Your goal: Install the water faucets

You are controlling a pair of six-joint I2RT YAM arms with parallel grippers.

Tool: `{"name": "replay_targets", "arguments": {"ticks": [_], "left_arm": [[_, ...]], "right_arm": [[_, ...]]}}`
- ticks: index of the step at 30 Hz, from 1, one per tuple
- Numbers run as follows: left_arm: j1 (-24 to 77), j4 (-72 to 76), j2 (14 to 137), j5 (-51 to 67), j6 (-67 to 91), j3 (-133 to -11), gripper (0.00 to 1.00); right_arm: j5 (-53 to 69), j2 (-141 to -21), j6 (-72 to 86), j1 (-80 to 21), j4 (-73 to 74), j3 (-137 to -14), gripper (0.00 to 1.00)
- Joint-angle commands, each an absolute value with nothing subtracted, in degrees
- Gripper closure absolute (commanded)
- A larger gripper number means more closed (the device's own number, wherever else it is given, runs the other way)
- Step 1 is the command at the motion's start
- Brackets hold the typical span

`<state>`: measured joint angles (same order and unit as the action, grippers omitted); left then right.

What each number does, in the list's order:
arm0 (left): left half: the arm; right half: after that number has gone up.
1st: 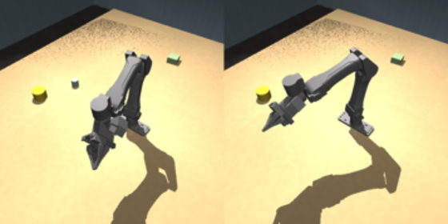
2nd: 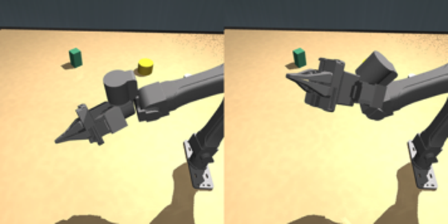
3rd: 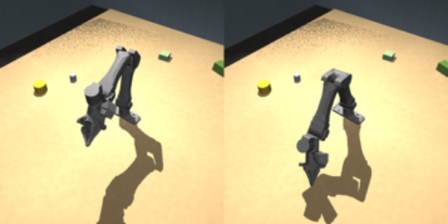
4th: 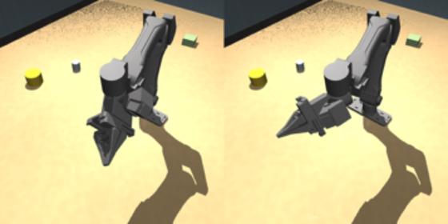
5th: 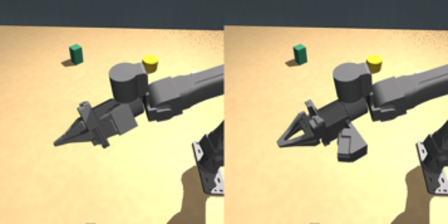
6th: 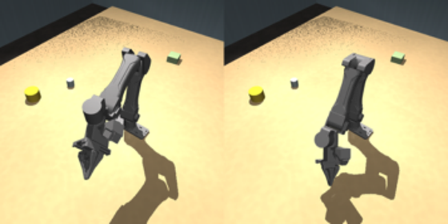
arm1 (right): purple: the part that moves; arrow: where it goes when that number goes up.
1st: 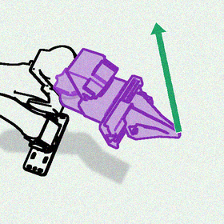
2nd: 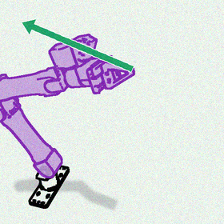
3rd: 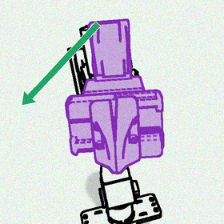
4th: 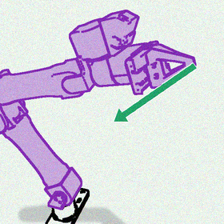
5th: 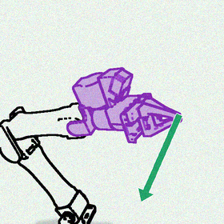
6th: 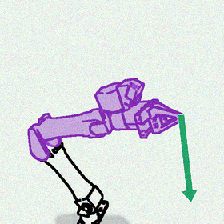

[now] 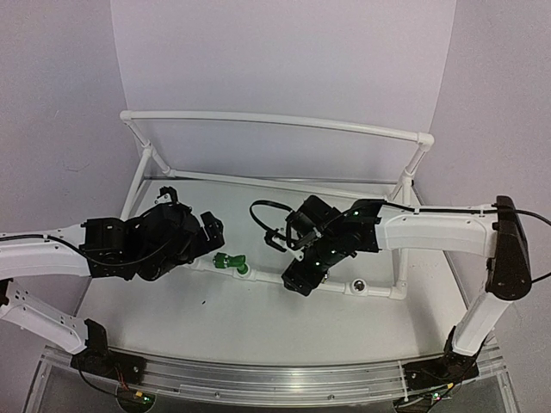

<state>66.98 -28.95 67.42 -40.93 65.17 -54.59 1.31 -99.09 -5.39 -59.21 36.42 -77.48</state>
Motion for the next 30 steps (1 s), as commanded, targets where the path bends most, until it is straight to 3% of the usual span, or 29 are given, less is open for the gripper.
{"name": "replay_targets", "arguments": {"ticks": [1, 8, 15, 17, 18, 20, 21, 26, 28, 30], "left_arm": [[67.12, -27.08, 66.82, -42.51, 66.40, -55.17, 0.00], [67.13, -26.68, 66.24, -42.64, 66.87, -54.71, 0.00], [67.11, -26.29, 66.70, -42.75, 67.03, -54.83, 0.00], [67.11, -26.10, 66.80, -42.73, 66.87, -54.91, 0.00], [67.10, -26.03, 66.89, -42.73, 66.79, -54.92, 0.00], [67.14, -26.00, 66.93, -42.66, 66.79, -54.91, 0.00], [67.08, -26.01, 66.92, -42.68, 66.80, -54.90, 0.00], [67.15, -25.69, 66.76, -42.81, 66.71, -54.68, 0.00], [67.15, -25.55, 66.83, -42.96, 66.63, -54.70, 0.00], [67.15, -25.49, 66.90, -43.13, 66.47, -54.84, 0.00]], "right_arm": [[0.07, -100.15, 2.09, -59.55, 35.08, -77.79, 0.25], [-1.50, -100.57, 10.56, -59.57, 35.47, -77.71, 0.48], [-2.45, -100.02, 16.34, -59.46, 35.70, -77.64, 0.64], [-1.70, -100.00, 17.39, -59.38, 35.91, -77.49, 0.61], [-1.01, -99.95, 17.46, -59.38, 35.96, -77.41, 0.51], [-0.81, -99.75, 16.33, -59.40, 36.07, -77.21, 0.20], [-1.44, -99.61, 15.64, -59.41, 36.11, -77.01, 0.12], [-3.93, -99.00, 14.36, -59.36, 36.24, -74.07, 0.12], [-2.93, -99.19, 15.35, -59.36, 36.19, -73.56, 0.30], [-1.96, -99.63, 16.74, -59.35, 36.21, -73.60, 0.41]]}}
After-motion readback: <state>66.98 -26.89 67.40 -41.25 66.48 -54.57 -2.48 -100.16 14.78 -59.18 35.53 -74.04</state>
